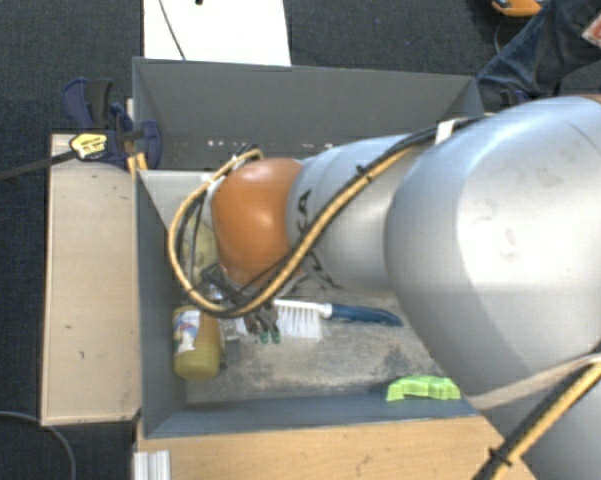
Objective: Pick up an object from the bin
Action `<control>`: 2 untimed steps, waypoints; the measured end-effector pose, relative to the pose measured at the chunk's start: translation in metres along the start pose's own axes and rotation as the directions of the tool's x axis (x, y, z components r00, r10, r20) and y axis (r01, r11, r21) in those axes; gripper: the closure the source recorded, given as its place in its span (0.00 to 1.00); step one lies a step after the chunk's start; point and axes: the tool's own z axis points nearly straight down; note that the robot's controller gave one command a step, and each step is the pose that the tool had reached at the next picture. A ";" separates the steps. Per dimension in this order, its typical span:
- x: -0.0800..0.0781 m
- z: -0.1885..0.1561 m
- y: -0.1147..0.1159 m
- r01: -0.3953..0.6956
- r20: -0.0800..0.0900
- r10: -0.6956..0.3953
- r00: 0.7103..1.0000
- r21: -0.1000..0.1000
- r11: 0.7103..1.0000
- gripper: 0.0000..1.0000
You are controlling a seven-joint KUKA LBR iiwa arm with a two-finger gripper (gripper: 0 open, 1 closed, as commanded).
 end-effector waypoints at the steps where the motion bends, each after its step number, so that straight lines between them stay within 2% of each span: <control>1: -0.032 -0.024 -0.045 0.024 0.022 -0.024 0.999 -0.025 0.999 1.00; 2: -0.029 -0.023 -0.059 0.000 0.020 0.000 1.000 -0.025 1.000 0.00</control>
Offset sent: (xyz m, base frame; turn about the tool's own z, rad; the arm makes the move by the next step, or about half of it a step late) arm 0.0218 -0.0327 0.0181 0.0171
